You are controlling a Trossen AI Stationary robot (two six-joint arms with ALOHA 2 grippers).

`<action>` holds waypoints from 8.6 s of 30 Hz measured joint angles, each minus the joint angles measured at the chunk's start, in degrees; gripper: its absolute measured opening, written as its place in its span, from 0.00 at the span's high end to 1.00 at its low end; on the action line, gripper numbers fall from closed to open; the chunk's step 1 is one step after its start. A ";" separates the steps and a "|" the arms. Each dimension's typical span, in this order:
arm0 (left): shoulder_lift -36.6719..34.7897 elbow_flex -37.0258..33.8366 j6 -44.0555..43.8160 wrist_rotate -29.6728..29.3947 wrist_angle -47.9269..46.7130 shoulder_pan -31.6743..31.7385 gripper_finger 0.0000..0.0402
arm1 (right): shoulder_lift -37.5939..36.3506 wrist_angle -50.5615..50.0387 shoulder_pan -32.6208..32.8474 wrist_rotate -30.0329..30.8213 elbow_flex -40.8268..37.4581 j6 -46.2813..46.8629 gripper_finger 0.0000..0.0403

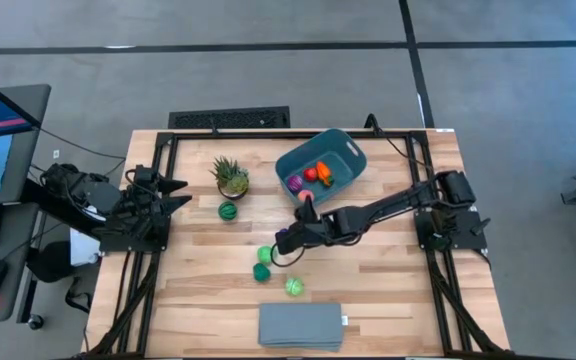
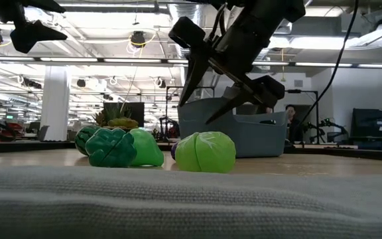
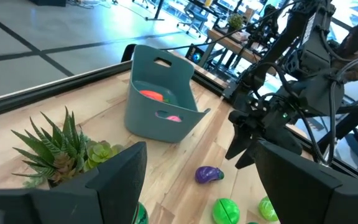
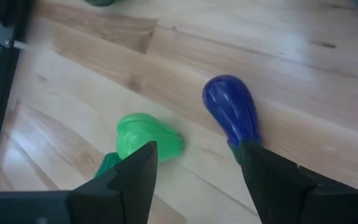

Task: Pick and placing Produce into tupperware
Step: Put the eggplant into the bin

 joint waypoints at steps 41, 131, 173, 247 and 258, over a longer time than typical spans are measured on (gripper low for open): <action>0.00 0.00 1.07 3.61 -0.26 -0.02 0.29 | 0.02 -0.13 0.11 3.75 0.24 14.84 0.24; -0.07 0.02 4.15 10.79 -2.57 -0.02 0.29 | 20.57 -38.35 -3.01 -5.82 35.50 4.53 0.32; -0.04 0.00 4.09 10.01 -2.58 0.00 0.29 | 21.44 -39.56 -2.40 -4.08 35.43 -0.23 0.32; -0.04 0.00 2.78 10.19 -1.97 0.00 0.29 | 21.44 -37.22 -2.11 -4.74 31.54 4.45 0.32; -0.04 0.00 2.80 10.19 -1.35 -0.01 0.29 | 21.44 -35.97 -2.05 -4.57 31.56 -1.55 0.32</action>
